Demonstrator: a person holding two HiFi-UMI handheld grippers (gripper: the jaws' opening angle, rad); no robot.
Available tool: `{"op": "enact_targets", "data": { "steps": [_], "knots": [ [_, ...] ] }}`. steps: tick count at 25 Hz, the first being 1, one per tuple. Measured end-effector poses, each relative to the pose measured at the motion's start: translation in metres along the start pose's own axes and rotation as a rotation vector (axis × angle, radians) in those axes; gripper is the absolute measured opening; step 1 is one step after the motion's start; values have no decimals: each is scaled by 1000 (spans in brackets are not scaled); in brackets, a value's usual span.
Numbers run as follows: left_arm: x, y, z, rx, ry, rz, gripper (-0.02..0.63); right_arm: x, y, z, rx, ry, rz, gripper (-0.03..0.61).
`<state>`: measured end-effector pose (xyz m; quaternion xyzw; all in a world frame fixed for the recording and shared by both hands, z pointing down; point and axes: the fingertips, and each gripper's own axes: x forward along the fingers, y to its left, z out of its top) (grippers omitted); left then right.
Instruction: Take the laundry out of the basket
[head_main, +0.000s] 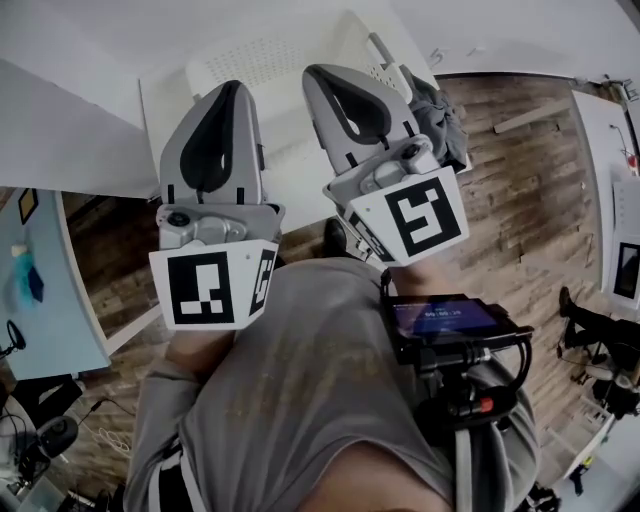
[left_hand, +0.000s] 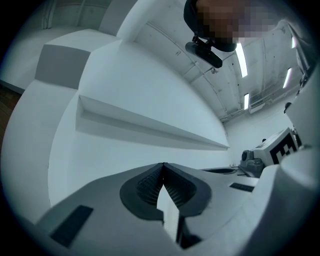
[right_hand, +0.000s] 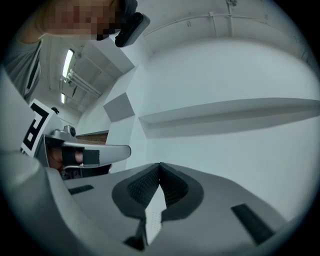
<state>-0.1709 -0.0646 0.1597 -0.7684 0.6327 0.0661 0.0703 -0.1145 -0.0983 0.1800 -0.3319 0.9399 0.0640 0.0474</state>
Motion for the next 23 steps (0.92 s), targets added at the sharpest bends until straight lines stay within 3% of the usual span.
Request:
{"op": "enact_targets", "data": {
  "steps": [23],
  "knots": [
    [-3,3,-3,-7,21,-3,8,4,7,-7,44,21,28,8]
  ]
}}
